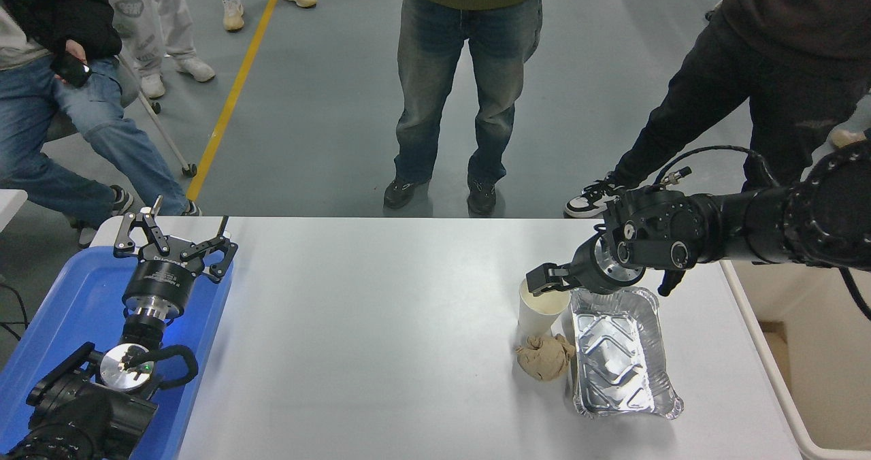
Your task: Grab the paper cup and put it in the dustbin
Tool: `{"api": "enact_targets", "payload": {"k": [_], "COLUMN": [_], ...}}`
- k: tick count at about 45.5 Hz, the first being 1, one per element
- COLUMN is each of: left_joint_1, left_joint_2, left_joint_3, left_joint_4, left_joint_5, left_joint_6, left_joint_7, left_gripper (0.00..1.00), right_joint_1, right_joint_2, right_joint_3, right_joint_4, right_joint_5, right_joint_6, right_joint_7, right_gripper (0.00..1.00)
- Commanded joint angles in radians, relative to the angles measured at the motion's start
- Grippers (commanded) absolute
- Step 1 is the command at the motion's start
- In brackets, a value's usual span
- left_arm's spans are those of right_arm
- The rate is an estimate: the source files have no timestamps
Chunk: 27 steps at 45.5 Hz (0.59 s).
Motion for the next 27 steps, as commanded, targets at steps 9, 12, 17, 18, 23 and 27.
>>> {"api": "enact_targets", "payload": {"k": [9,12,17,18,23,27], "left_joint_1": [0.000,0.000,0.000,0.000,0.000,0.000], "left_joint_2": [0.000,0.000,0.000,-0.001,0.000,0.000], "left_joint_3": [0.000,0.000,0.000,0.000,0.000,0.000], "left_joint_4": [0.000,0.000,0.000,0.000,0.000,0.000], "left_joint_5": [0.000,0.000,0.000,0.000,0.000,0.000], "left_joint_6": [0.000,0.000,0.000,0.000,0.000,0.000], "left_joint_7": [-0.001,0.000,0.000,0.000,0.000,-0.001], "left_gripper": [0.99,0.99,0.99,0.99,0.99,0.99], "right_joint_1": [-0.074,-0.074,-0.073,-0.070,-0.064,-0.059], "right_joint_2": [0.013,0.013,0.011,0.013,0.011,0.008], "right_joint_3": [0.017,0.017,0.017,0.017,0.017,0.014], "right_joint_4": [-0.037,-0.038,-0.038,-0.038,-0.037,-0.037], "right_joint_5": [-0.021,-0.024,-0.039,-0.039,-0.039,-0.039], "right_joint_6": [-0.049,-0.058,-0.064,-0.066,-0.066,-0.066], "right_joint_7": [-0.009,-0.009,-0.009,-0.009,-0.009,-0.009], "right_gripper": [0.51,0.34,0.00,0.00,0.00,0.00]}}
